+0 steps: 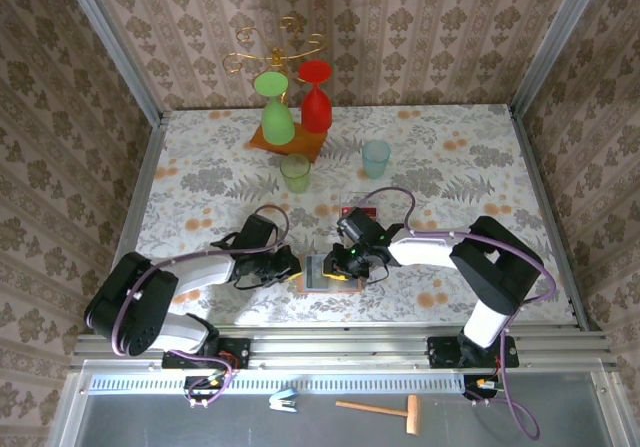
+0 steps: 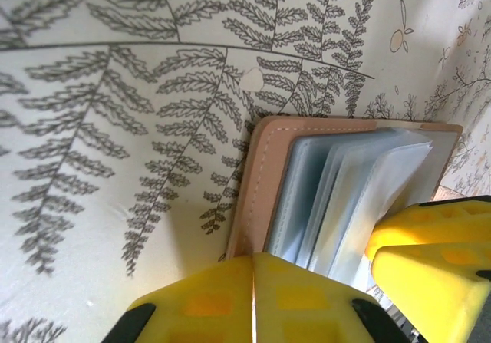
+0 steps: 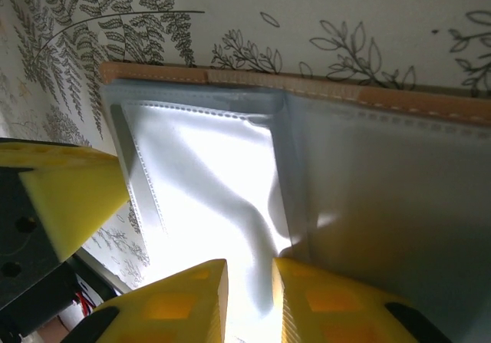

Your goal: Take the credit cards out of the card holder

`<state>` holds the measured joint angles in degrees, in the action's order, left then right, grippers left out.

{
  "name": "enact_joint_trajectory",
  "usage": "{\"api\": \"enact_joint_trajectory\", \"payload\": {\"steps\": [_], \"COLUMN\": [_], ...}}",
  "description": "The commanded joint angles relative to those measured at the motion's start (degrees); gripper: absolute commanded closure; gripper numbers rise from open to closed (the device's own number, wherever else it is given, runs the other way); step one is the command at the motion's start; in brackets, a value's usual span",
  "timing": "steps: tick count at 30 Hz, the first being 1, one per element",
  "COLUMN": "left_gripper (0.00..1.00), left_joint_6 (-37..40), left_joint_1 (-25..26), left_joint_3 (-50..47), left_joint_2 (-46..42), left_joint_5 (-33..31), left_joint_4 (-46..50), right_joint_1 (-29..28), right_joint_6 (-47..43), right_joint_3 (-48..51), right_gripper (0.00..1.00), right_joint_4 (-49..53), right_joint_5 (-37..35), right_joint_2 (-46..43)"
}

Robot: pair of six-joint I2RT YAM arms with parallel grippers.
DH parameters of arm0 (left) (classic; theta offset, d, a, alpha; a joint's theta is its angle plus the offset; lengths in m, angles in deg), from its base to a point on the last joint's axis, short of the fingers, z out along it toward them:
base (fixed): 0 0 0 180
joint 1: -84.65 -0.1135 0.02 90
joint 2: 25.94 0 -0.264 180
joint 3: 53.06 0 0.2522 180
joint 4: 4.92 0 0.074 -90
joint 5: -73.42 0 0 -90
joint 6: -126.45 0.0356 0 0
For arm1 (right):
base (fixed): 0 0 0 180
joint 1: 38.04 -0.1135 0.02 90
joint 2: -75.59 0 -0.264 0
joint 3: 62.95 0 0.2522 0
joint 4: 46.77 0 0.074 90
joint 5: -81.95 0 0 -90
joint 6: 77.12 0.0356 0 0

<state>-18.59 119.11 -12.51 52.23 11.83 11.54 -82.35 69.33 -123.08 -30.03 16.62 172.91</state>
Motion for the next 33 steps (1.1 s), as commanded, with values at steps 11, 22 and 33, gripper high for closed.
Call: {"api": "enact_joint_trajectory", "payload": {"steps": [11,22,33], "left_gripper": [0.76,0.72,0.71], "left_joint_6": [-2.6,-4.1,-4.0], "left_joint_1": [3.3,4.9,5.4], "left_joint_3": [5.1,4.2,4.0], "left_joint_2": [-3.7,-0.3,2.2], "left_joint_5": [0.5,-0.7,-0.9], "left_joint_4": [0.2,-2.0,-2.3], "right_joint_1": [1.3,1.7,1.8], "right_joint_6": [4.2,5.2,5.8], "right_joint_3": [5.2,6.6,7.1], "right_gripper": [0.81,0.82,0.83], "right_joint_4": [-9.0,-11.3,-13.1], "right_joint_5": [2.7,3.5,4.4], "right_joint_2": [-1.3,-0.5,0.4]}}
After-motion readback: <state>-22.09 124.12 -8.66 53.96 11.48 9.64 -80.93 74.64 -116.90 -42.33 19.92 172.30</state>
